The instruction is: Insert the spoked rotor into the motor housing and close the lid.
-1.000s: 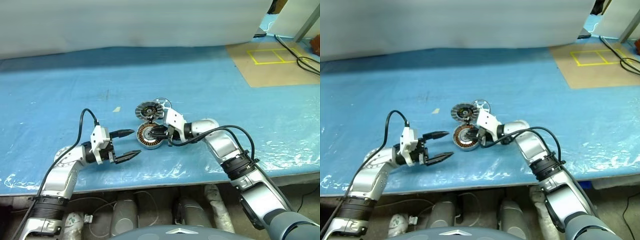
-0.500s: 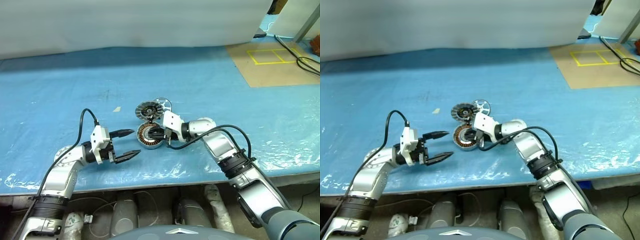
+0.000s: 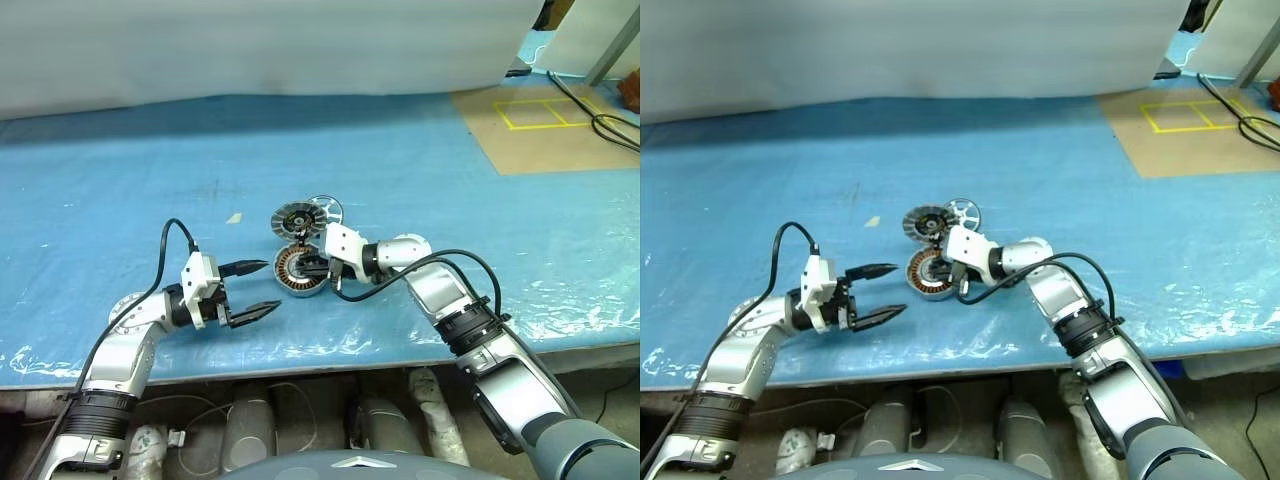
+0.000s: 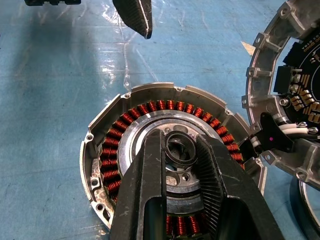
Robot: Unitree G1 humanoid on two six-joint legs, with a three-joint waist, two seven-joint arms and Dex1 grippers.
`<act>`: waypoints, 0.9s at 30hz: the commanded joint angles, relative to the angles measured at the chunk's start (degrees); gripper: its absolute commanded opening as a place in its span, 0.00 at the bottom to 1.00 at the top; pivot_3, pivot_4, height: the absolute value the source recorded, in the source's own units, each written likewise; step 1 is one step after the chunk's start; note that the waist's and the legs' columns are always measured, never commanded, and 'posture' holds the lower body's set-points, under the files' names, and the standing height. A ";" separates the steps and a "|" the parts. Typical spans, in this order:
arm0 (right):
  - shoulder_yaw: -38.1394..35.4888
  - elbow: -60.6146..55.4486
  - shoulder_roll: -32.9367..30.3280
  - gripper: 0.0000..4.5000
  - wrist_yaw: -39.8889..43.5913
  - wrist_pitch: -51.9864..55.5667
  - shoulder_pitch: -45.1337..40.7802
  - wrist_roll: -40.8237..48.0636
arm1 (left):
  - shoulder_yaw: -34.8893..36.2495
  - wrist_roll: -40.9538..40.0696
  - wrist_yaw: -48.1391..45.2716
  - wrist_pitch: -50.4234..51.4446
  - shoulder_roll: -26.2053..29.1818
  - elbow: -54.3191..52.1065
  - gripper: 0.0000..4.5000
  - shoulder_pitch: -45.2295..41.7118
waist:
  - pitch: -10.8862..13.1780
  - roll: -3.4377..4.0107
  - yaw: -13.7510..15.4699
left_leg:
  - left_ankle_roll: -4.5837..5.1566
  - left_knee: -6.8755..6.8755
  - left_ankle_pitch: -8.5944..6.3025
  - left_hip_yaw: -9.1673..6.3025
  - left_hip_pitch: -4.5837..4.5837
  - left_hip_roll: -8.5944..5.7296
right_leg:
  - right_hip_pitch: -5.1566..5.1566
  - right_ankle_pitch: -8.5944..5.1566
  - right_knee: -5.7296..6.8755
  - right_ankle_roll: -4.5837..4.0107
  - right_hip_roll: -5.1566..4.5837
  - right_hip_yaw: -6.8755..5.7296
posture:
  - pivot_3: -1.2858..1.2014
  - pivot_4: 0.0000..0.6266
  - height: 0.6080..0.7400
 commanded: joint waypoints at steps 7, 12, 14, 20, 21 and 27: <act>-0.22 -0.13 -0.28 0.28 -0.03 -1.14 -0.22 -0.51 | -0.20 -0.13 0.05 -1.07 0.14 -0.32 0.91 -0.81 | 0.00 0.00 0.00 | 0.01 0.02 0.00 0.00 0.02 0.00 | -0.01 0.00 0.03 0.00 0.00 0.03 | 0.52 0.24 1.00; -0.68 -1.48 -0.33 0.53 -0.09 1.33 0.24 0.07 | -0.30 -0.07 0.10 -1.38 -0.08 -0.03 0.91 -0.58 | 0.00 0.00 0.01 | 0.01 0.01 0.00 0.00 0.01 -0.01 | -0.01 -0.01 0.01 0.00 0.00 0.03 | 0.52 0.24 1.00; -0.98 -2.36 -0.36 0.53 0.48 3.02 0.26 0.85 | -0.29 -0.05 0.06 -1.58 -0.12 0.24 0.91 -0.46 | 0.00 0.00 0.00 | 0.01 0.00 0.00 0.00 0.01 -0.01 | -0.01 -0.01 0.01 -0.01 0.00 0.03 | 0.52 0.24 1.00; -2.95 -3.96 0.34 0.53 1.24 6.16 -0.49 4.23 | -0.08 0.00 -0.48 -2.50 0.15 1.90 0.91 -0.46 | 0.00 0.00 0.02 | 0.08 -0.01 -0.05 0.00 0.00 0.00 | -0.03 -0.01 0.02 -0.02 0.01 0.03 | 0.52 0.24 1.00; -3.44 -4.40 0.49 0.53 1.58 7.03 -0.67 5.09 | -0.07 0.05 -0.57 -2.73 0.19 2.31 0.91 -0.52 | 0.00 0.00 0.02 | 0.16 -0.01 -0.09 0.00 0.00 0.00 | -0.04 -0.01 0.03 -0.02 0.01 0.03 | 0.52 0.24 1.00; -5.14 -6.39 1.19 0.45 2.04 8.87 -0.96 7.94 | -0.17 0.04 -0.68 -3.07 0.29 2.72 0.91 -0.55 | 0.00 0.00 0.04 | 0.19 -0.02 -0.11 0.01 -0.05 0.01 | -0.10 -0.02 0.04 -0.02 0.01 0.03 | 0.52 0.24 1.00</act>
